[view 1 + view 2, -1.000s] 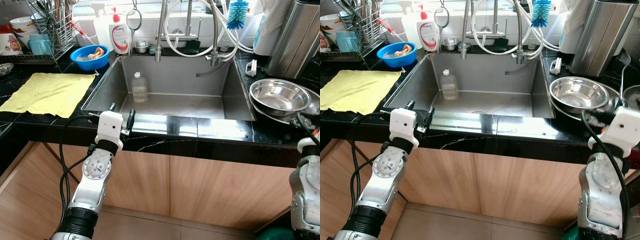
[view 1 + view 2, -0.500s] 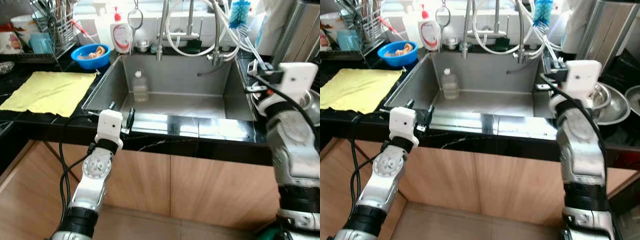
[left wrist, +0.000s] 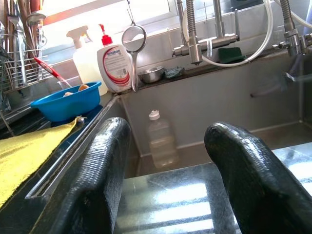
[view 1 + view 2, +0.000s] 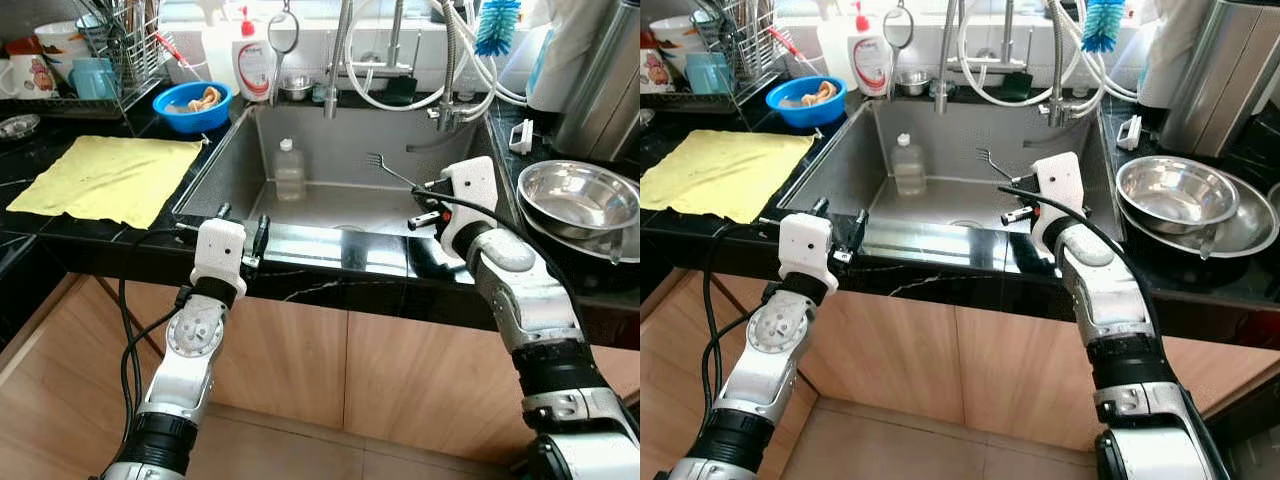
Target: Kitchen organization
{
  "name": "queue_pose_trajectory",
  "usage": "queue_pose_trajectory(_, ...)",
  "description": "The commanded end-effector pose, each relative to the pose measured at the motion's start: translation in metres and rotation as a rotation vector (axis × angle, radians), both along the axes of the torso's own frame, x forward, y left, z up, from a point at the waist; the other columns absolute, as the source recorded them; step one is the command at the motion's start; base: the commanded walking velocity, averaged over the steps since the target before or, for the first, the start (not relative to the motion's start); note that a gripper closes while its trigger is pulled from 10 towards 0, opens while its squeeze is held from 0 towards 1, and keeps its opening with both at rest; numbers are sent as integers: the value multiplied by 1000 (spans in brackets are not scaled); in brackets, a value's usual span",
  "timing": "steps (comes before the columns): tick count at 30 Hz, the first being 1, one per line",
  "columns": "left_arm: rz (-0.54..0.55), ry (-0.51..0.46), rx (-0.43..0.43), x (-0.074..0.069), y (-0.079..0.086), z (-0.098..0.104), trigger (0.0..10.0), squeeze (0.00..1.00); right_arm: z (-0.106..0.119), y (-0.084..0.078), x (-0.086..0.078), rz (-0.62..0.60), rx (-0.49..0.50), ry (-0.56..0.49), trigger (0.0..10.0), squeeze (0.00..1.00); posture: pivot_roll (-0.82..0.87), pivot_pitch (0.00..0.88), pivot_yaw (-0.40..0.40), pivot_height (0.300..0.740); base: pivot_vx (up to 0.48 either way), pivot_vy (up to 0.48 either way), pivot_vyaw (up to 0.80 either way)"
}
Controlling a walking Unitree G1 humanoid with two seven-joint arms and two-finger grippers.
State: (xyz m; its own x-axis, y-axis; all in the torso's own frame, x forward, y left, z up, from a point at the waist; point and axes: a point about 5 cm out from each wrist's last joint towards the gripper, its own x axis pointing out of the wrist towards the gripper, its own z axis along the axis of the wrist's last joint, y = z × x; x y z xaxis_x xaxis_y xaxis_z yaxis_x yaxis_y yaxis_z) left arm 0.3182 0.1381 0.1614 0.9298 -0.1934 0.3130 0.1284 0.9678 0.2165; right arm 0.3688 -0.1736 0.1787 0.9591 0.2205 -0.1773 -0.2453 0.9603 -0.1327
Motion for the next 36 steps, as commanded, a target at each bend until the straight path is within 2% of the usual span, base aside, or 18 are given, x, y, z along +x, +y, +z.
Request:
queue_pose_trajectory(1, 10, 4, 21, 0, 2, -1, 10000, 0, -3, 0, 2, -18, -16, 24, 10000, 0, 18, 0, 31, 720, 0, 0, 0)
queue_pose_trajectory(5, 7, 5, 23, -1, 2, -1, 10000, 0, -15, -16, 4, -135, -25, 72, 10000, 0, 22, 0, 30, 720, 0, 0, 0)
queue_pose_trajectory(13, 3, 4, 26, -2, 3, -2, 10000, 0, -17, -17, 4, -146, -8, 61, 10000, 0, 23, 0, 34, 720, 0, 0, 0)
queue_pose_trajectory(14, 1, 4, 26, -2, 2, -2, 10000, 0, -17, -16, 4, -149, -1, 56, 10000, 965, 23, 0, 34, 720, 0, 0, 0)
queue_pose_trajectory(15, 0, 5, 27, -2, 2, -2, 10000, 0, -17, -16, 4, -151, 0, 55, 10000, 1000, 23, 0, 36, 720, 0, 0, 0)
queue_pose_trajectory(25, 3, 9, 31, -2, 3, -2, 10000, 0, -14, -14, 4, -153, 8, 25, 10000, 1000, 28, 0, 33, 720, 0, 0, 0)
queue_pose_trajectory(29, 6, 8, 32, -1, 3, -2, 10000, 0, -4, -14, 5, -178, 29, -38, 10000, 1000, 27, 0, 33, 720, 0, 0, 0)
queue_pose_trajectory(30, 7, 7, 32, -1, 4, -1, 10000, 0, 3, -14, 4, -183, 16, -89, 10000, 1000, 27, 0, 32, 720, 0, 0, 0)
queue_pose_trajectory(31, 10, 7, 32, -1, 4, -1, 10000, 0, 22, -14, 1, -197, -20, -231, 10000, 0, 25, 0, 32, 720, 0, 0, 0)
queue_pose_trajectory(33, 11, 8, 32, -1, 4, -1, 10000, 0, 33, -13, -3, -208, -30, -314, 10000, 0, 24, 0, 32, 720, 0, 0, 0)
queue_pose_trajectory(35, 13, 10, 32, -1, 4, -2, 10000, 0, 59, -17, -19, -267, -45, -505, 10000, 0, 19, 0, 35, 720, 0, 0, 0)
queue_pose_trajectory(36, 14, 11, 33, -1, 5, -2, 10000, 0, 65, -18, -25, -287, -47, -557, 10000, 0, 19, 0, 35, 720, 0, 0, 0)
